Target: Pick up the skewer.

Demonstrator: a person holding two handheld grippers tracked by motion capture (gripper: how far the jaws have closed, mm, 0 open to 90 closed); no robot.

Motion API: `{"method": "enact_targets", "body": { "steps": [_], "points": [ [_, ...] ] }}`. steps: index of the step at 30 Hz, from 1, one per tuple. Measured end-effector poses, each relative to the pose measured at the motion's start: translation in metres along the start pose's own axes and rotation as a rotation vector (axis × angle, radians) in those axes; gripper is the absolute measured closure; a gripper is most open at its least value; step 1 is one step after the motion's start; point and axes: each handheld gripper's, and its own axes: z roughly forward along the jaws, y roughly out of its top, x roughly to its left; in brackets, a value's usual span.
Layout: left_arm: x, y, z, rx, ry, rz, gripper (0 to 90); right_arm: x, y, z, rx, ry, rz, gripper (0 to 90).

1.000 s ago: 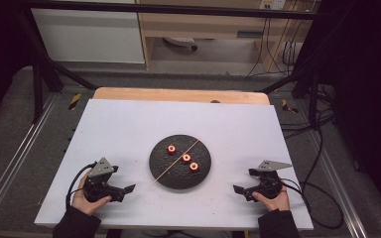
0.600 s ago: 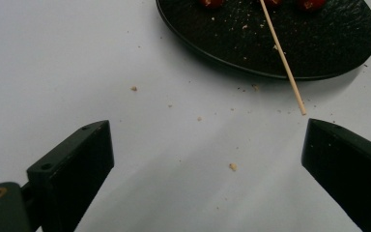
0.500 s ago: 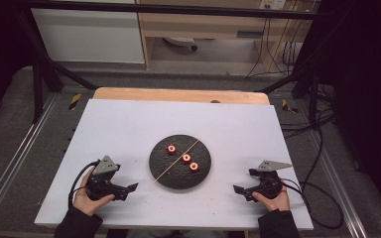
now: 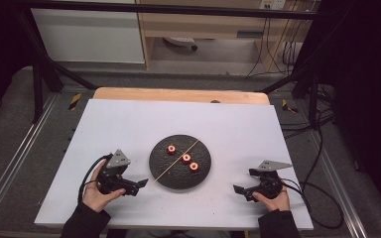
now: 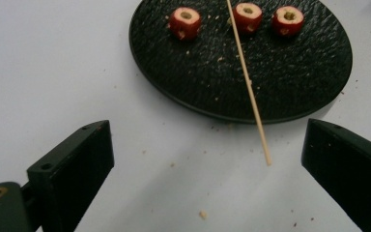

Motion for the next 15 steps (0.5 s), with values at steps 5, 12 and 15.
{"method": "enact_targets", "body": {
  "steps": [5,12,15],
  "points": [
    [-0.007,0.016,0.006,0.019,-0.002,0.014,5.4,0.000,0.000,0.000,0.000,0.001,0.001,1.0],
    [-0.013,0.031,0.020,0.064,-0.004,0.029,7.7,0.000,0.000,0.000,-0.001,0.002,0.003,1.1],
    [-0.015,0.036,0.027,0.079,-0.009,0.030,8.6,0.000,0.000,0.000,0.002,0.003,0.003,1.1]
  ]
}}
